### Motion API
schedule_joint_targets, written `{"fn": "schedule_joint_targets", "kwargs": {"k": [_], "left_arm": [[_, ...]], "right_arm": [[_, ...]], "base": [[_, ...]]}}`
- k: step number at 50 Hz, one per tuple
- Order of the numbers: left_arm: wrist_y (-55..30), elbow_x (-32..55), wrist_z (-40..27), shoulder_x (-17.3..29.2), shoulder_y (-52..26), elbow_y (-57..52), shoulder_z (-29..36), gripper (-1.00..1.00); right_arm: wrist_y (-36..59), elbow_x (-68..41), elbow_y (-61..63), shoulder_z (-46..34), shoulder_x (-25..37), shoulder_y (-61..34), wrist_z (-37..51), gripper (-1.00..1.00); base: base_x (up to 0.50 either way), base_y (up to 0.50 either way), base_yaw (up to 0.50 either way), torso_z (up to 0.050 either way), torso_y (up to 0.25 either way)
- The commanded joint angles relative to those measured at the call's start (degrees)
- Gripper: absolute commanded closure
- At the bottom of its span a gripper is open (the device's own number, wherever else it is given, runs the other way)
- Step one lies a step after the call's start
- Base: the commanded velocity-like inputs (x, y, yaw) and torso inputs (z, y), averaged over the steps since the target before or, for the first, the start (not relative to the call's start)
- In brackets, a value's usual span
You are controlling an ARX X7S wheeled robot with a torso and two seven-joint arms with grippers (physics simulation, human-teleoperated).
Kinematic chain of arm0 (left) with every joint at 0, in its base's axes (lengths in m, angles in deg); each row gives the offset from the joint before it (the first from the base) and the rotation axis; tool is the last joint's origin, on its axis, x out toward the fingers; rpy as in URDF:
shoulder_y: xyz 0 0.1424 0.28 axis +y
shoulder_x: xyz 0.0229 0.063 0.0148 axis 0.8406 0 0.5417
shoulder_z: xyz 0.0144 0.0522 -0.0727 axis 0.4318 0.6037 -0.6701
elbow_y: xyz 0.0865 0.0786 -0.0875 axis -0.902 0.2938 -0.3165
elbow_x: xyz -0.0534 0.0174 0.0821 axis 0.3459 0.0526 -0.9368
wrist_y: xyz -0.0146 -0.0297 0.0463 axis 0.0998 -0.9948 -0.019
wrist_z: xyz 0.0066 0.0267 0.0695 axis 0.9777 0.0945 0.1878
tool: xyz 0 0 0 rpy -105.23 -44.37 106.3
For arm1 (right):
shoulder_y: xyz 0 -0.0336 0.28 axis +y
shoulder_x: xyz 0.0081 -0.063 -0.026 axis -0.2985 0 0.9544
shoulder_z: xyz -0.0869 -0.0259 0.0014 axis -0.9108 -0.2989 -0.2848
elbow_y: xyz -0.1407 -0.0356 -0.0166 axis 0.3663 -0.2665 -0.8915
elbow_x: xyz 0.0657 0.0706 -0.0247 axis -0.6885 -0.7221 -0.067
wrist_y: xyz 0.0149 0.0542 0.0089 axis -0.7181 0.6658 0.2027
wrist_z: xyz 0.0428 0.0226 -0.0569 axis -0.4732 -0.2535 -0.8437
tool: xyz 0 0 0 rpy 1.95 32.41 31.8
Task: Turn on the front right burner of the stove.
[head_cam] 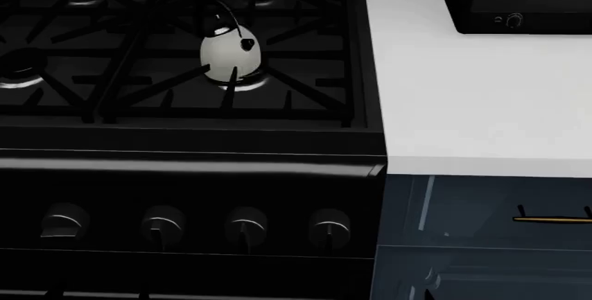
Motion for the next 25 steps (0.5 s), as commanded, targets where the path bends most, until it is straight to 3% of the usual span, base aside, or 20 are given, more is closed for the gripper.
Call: {"fn": "schedule_joint_targets", "kwargs": {"k": [1,25], "left_arm": [[-0.2,0.8,-1.0,0.8,0.1,-0.3,1.0,-1.0],[0.2,3.3,-4.5,4.0,0.2,-0.5,4.6,-1.0]], "right_arm": [[0.0,-0.5,0.0,-0.7,0.5,0.0,0.7,-1.0],[-0.8,-1.5,-0.1,-5.3,3.8,0.2,5.3,-1.0]], "base": [[0.0,0.0,0.0,0.0,0.0],[0.0,0.0,0.0,0.0,0.0]]}}
